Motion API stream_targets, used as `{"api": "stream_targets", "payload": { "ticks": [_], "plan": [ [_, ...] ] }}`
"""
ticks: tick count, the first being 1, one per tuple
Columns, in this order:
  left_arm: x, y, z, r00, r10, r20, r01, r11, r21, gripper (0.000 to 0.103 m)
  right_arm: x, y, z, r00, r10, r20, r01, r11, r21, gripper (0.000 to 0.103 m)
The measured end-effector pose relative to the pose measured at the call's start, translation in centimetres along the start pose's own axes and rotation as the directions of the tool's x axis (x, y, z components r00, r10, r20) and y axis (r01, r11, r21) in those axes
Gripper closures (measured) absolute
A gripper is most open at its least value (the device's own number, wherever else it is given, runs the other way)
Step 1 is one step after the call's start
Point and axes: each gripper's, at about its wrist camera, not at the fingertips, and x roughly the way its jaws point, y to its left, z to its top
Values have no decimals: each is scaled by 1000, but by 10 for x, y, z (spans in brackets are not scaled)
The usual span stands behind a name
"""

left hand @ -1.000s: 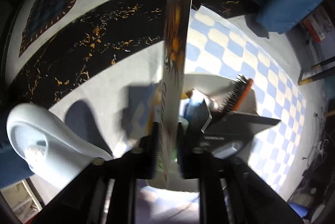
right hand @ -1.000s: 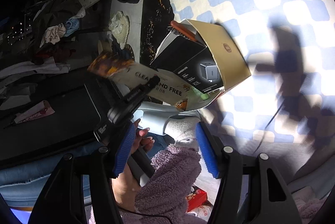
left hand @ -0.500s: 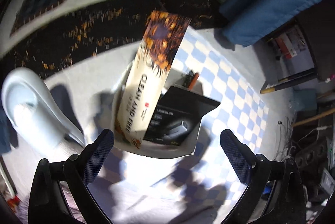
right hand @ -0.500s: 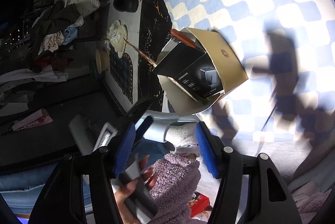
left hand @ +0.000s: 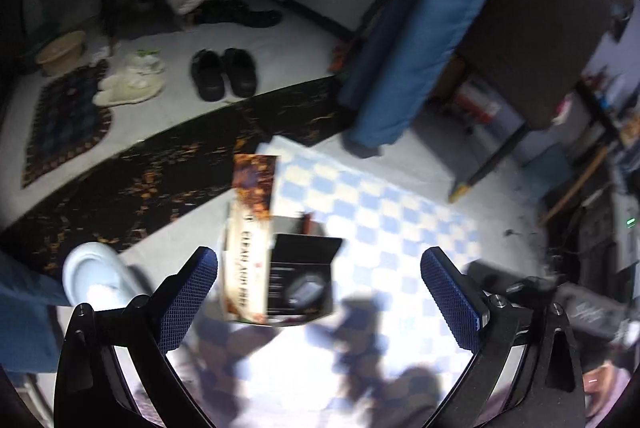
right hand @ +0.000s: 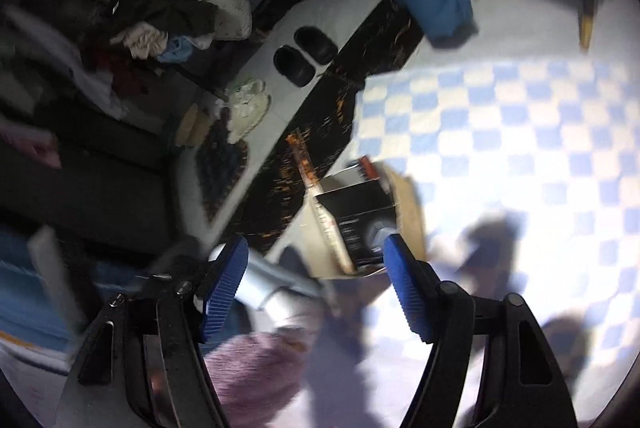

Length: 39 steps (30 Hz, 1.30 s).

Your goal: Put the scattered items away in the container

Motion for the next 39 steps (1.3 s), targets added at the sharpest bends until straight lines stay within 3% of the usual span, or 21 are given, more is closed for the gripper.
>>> {"api": "stream_targets", "payload": {
  "ticks": [4,8,9,11,13,15,17,19,21,24,28,32,39],
  "plan": [
    [-10,-11,-16,1000,21,-5,-21,998,57,0,2,22,-15,995,-87,44,92,988,-121,32],
    [-7,-10,-42,983,105,-148,-97,993,62,0,11,38,-23,979,-184,92,202,943,-264,32],
    [-9,-7,-48,981,87,-175,-83,996,34,0,10,41,-27,971,-207,122,234,931,-281,32],
    [-16,1,-59,977,-20,-213,7,998,-58,0,9,43,-33,964,-215,153,252,922,-294,32],
    [-24,6,-67,971,-35,-236,12,995,-97,0,8,40,-39,964,-221,151,254,932,-259,32],
    [-30,7,-68,969,32,-246,-51,996,-70,0,6,34,-44,966,-204,159,234,951,-203,32],
    [-35,1,-64,963,149,-225,-150,989,13,0,4,32,-47,963,-202,176,234,955,-184,32],
    [-38,-7,-64,943,277,-183,-263,960,94,0,1,36,-47,954,-222,204,264,942,-208,32],
    [-29,-11,-67,923,340,-182,-322,939,123,0,-3,40,-48,941,-238,239,294,926,-235,32],
    [-16,-14,-71,931,291,-221,-277,956,93,0,-8,41,-47,939,-228,259,293,923,-250,32],
    [-12,-20,-66,918,337,-209,-313,940,138,0,-10,41,-46,937,-226,266,297,916,-269,32],
    [-6,-30,-54,935,303,-184,-283,951,127,0,-8,44,-47,933,-233,276,310,909,-280,32],
    [2,-25,-54,941,286,-180,-272,957,98,0,-6,36,-44,944,-224,242,283,926,-248,32]
  ]
}}
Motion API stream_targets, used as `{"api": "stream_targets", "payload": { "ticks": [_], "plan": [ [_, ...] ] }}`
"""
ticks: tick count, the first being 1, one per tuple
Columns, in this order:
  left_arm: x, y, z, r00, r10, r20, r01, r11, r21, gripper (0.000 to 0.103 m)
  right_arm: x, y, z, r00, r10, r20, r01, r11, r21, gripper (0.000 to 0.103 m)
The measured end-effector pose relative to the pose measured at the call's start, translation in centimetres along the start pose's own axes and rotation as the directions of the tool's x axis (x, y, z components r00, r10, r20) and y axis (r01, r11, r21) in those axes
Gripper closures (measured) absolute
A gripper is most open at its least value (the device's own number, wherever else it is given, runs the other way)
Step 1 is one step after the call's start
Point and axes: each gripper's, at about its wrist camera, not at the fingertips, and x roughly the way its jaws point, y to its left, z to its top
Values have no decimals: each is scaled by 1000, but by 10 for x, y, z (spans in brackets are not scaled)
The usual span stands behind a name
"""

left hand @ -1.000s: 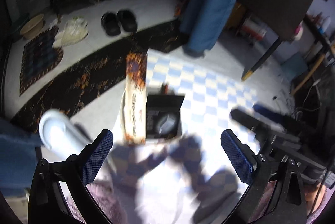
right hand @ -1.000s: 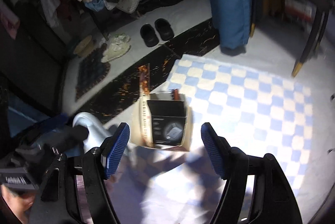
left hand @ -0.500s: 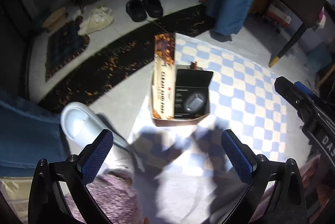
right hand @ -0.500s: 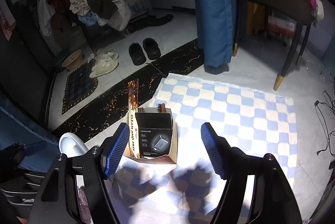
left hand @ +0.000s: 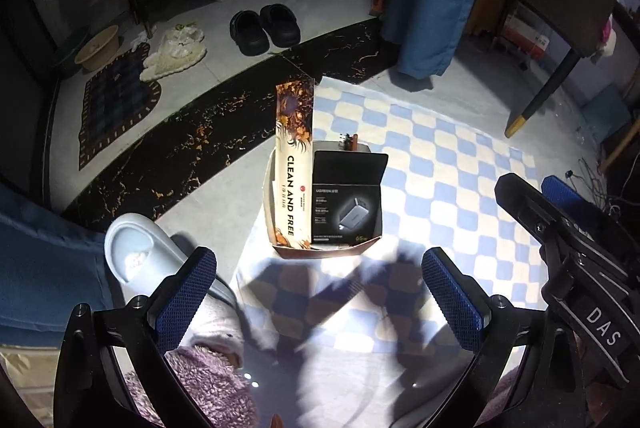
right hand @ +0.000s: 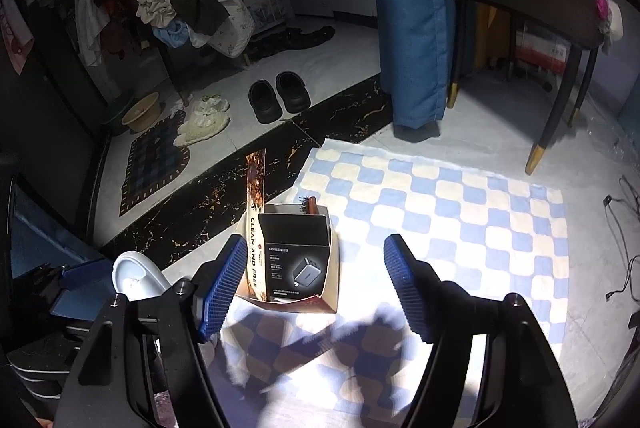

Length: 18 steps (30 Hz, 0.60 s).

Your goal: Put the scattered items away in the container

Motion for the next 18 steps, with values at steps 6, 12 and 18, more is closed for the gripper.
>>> {"api": "stream_targets", "payload": {
  "ticks": [6,12,18],
  "plan": [
    [-6,9,1,1000,21,23,-20,999,-40,0,-1,-4,2,1000,4,2,-4,1000,31,32],
    [-7,12,-3,999,19,27,-17,998,-62,0,2,-7,2,1000,9,-14,-8,999,54,32],
    [-3,19,-3,998,-60,6,61,994,-92,0,2,-9,2,1000,13,-18,-11,997,73,32]
  ]
}}
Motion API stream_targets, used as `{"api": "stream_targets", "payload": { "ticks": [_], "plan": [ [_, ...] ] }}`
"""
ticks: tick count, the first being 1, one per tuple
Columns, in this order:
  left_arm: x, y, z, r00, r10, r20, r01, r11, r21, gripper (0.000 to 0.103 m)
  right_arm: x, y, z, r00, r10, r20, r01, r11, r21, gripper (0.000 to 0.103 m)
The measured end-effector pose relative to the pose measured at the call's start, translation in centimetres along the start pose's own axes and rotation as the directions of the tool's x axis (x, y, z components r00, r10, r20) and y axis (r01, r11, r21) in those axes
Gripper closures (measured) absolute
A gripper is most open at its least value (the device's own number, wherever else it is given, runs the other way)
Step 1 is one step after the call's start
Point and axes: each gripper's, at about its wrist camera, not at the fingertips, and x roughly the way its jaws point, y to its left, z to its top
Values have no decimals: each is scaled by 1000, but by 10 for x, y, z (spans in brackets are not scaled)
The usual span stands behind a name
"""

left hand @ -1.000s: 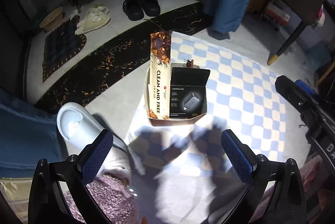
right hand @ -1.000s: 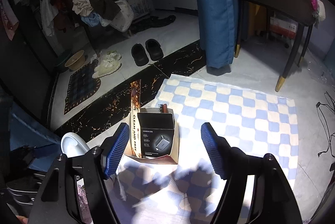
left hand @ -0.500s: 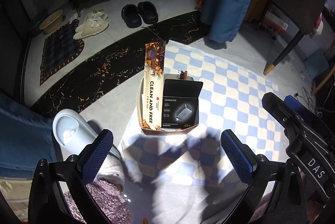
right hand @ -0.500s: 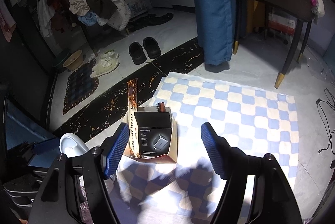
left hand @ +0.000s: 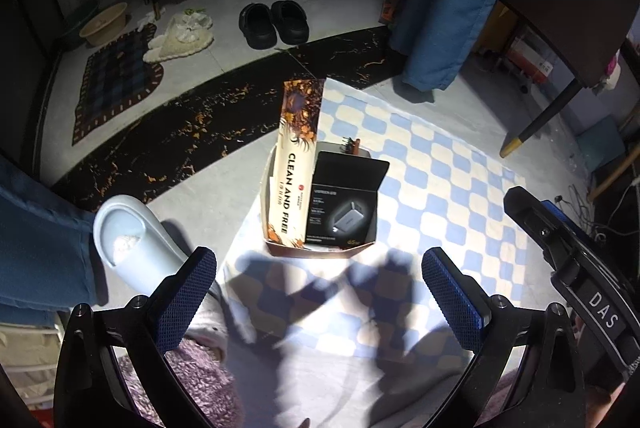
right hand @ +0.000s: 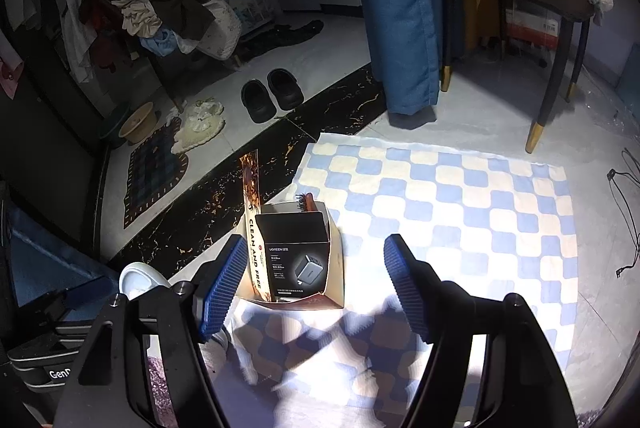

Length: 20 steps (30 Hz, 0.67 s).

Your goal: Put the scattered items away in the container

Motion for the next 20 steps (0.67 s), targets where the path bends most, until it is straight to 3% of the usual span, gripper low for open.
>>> {"api": "stream_targets", "payload": {
  "ticks": [4,20],
  "plan": [
    [-1,5,1,1000,-30,4,30,999,-18,0,0,-2,1,1000,1,1,-1,1000,11,32],
    [-2,-6,-1,999,41,11,-41,999,28,0,3,-2,2,1000,7,-19,-7,1000,14,32]
  ]
}}
